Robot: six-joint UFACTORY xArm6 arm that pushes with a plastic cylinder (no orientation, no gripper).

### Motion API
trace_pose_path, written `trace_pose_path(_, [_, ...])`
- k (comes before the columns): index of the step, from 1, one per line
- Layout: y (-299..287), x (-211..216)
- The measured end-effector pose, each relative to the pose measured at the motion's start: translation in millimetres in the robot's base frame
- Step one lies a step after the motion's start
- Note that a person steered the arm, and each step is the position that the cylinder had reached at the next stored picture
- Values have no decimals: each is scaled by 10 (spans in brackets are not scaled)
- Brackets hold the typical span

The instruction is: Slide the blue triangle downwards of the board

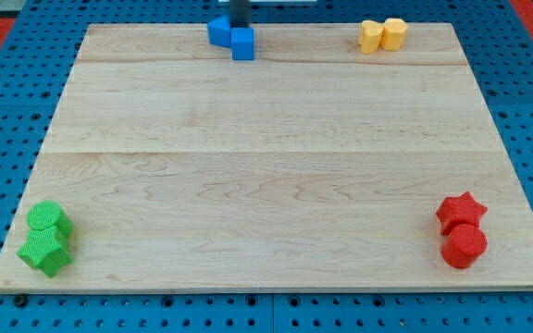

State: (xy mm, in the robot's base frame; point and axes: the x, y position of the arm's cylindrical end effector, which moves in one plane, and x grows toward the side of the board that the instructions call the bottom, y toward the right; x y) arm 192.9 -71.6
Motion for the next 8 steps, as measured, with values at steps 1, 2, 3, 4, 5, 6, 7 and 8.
trace_pose_path(1, [-122, 90])
trace_pose_path(2, [-722, 444])
trace_pose_path(3, [-1008, 581])
trace_pose_path(4, [-979, 408])
trace_pose_path(5, [-1415, 456])
trace_pose_path(6, [-1498, 970])
trace_pose_path(7, [-1370, 1101])
trace_pose_path(8, [-1368, 740])
